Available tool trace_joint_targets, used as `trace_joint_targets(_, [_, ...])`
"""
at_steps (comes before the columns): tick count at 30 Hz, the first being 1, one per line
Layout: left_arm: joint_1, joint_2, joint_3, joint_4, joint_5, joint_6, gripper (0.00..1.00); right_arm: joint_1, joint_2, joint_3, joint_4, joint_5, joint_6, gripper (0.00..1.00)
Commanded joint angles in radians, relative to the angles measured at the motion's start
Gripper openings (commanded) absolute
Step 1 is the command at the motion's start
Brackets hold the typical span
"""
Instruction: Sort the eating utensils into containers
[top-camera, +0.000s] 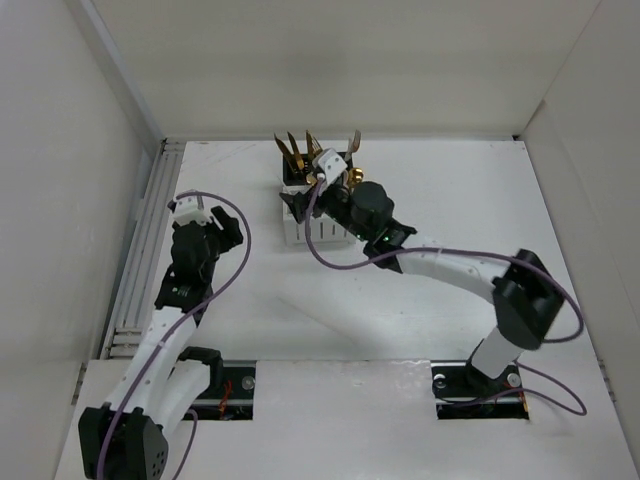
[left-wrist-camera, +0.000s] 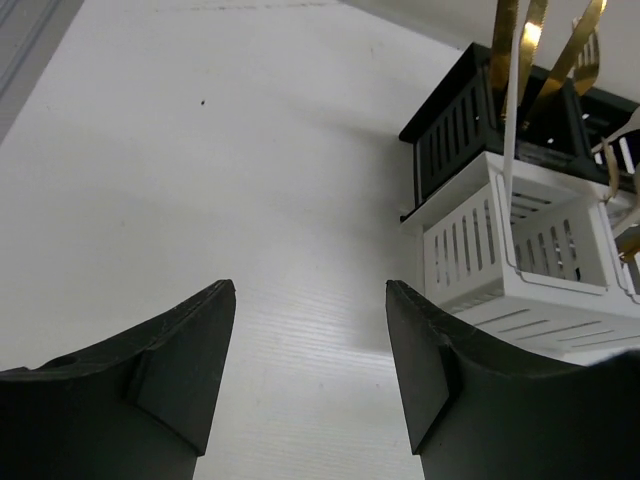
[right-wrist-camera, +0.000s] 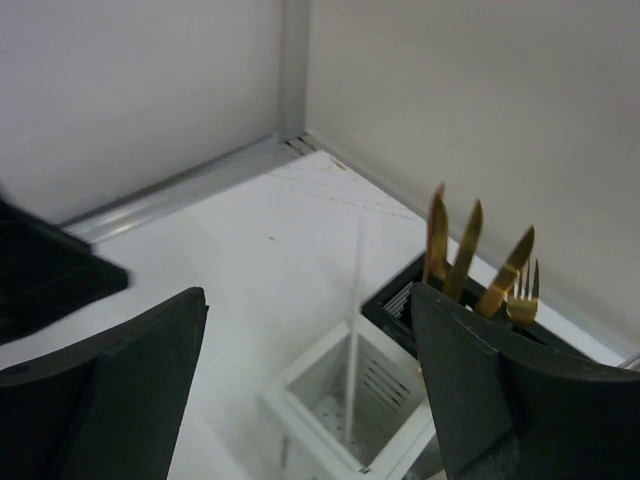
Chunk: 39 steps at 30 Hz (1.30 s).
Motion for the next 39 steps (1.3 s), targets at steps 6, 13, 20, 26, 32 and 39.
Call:
trace_joint_targets(6, [0.018,-0.15,-0.074,0.067,0.004,0.001,0.59,0.221,-0.216,-0.088,-0.724,0.02,-0.058,0.87])
trace_joint_targets(13, [0.041,-0.202,-0.093,0.057,0.042,-0.043,0.59,0.324,-0.072,-0.052,-1.047,0.199,0.201,0.82])
trace_joint_targets(20, [0.041,-0.234,-0.093,0.037,0.064,-0.043,0.59,0.349,0.067,-0.041,-1.081,0.203,0.279,0.82])
trace_joint_targets(26, [0.05,-0.262,-0.102,0.028,0.064,-0.053,0.59,0.381,0.159,-0.061,-1.081,0.157,0.321,0.77])
trace_joint_targets(32, [0.05,-0.273,-0.102,0.028,0.064,-0.053,0.59,0.433,0.192,-0.081,-1.047,0.094,0.351,0.57])
trace_joint_targets(39, [0.05,-0.282,-0.111,0.028,0.064,-0.053,0.59,0.433,0.271,-0.066,-1.042,0.078,0.402,0.0])
